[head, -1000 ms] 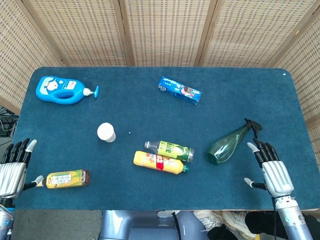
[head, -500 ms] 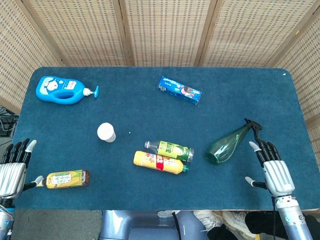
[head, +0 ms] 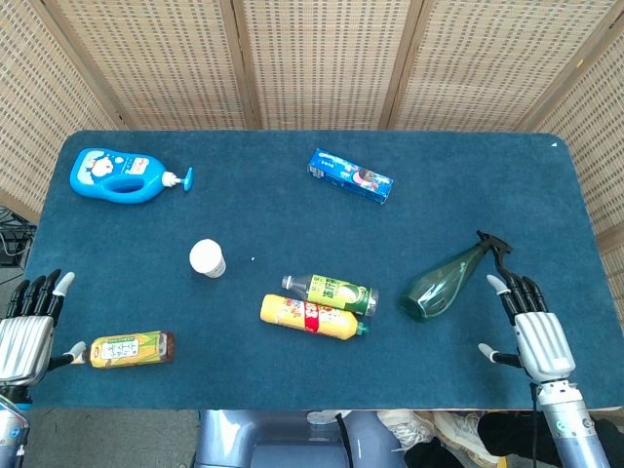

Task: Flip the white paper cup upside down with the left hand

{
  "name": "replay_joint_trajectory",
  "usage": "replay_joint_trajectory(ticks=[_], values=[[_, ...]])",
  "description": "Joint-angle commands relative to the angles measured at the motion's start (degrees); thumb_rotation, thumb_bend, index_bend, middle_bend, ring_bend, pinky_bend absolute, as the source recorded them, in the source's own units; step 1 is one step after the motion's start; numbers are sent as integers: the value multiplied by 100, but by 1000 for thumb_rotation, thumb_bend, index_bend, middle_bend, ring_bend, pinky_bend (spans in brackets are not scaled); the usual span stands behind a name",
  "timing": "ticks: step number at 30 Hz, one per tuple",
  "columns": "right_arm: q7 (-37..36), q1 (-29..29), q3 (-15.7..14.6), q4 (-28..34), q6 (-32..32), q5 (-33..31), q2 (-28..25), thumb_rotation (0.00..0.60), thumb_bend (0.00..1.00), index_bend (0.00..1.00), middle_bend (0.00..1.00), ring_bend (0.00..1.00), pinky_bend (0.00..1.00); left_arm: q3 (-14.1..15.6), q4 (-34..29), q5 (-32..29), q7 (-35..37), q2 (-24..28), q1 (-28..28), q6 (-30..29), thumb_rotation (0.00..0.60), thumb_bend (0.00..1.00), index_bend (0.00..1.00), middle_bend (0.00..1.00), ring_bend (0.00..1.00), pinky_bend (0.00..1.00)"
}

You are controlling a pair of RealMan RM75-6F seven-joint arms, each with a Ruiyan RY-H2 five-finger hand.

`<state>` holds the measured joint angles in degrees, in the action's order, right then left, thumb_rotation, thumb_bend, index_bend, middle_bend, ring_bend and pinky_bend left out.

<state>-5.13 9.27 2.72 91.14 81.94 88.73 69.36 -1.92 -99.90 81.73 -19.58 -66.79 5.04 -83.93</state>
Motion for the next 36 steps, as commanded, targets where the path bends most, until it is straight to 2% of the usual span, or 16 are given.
replay_joint_trajectory(ticks=[1, 6, 8, 11, 16, 20, 25, 36], values=[[-26, 4, 8, -3, -3, -5, -7, 600, 111, 0, 0, 0, 0, -28, -32, -8, 6, 19, 15, -6, 600, 191, 0, 0, 0, 4], [-106, 10, 17, -15, -37, -43, -14, 600, 111, 0, 0, 0, 0, -195, -205, -128, -179, 150, 218, 192, 600, 192, 12, 0, 0, 5], [-131, 23, 30, -28, -72, -77, -13, 600, 111, 0, 0, 0, 0, -373, -352, -290, -356, 253, 460, 457, 600, 192, 17, 0, 0, 6], [-234, 45, 78, -60, -127, -167, -24, 600, 111, 0, 0, 0, 0, -922, -469, -1041, -810, 257, 1239, 1356, 600, 194, 37, 0, 0, 12], [-373, 64, 121, -126, -212, -287, -36, 600, 111, 0, 0, 0, 0, -1294, -214, -2008, -1257, -24, 2003, 2099, 600, 197, 119, 0, 0, 42], [-485, 77, 159, -168, -271, -376, -49, 600, 110, 0, 0, 0, 0, -1373, 74, -2582, -1613, -300, 2499, 2487, 600, 199, 198, 0, 0, 78], [-595, 91, 186, -210, -338, -451, -66, 600, 111, 0, 0, 0, 0, -1330, 381, -3080, -2027, -638, 2990, 2721, 600, 203, 251, 0, 0, 84], [-845, 100, 255, -282, -419, -584, -110, 600, 111, 0, 0, 0, 0, -1147, 788, -4020, -2567, -1142, 3779, 2976, 600, 204, 167, 0, 0, 83]])
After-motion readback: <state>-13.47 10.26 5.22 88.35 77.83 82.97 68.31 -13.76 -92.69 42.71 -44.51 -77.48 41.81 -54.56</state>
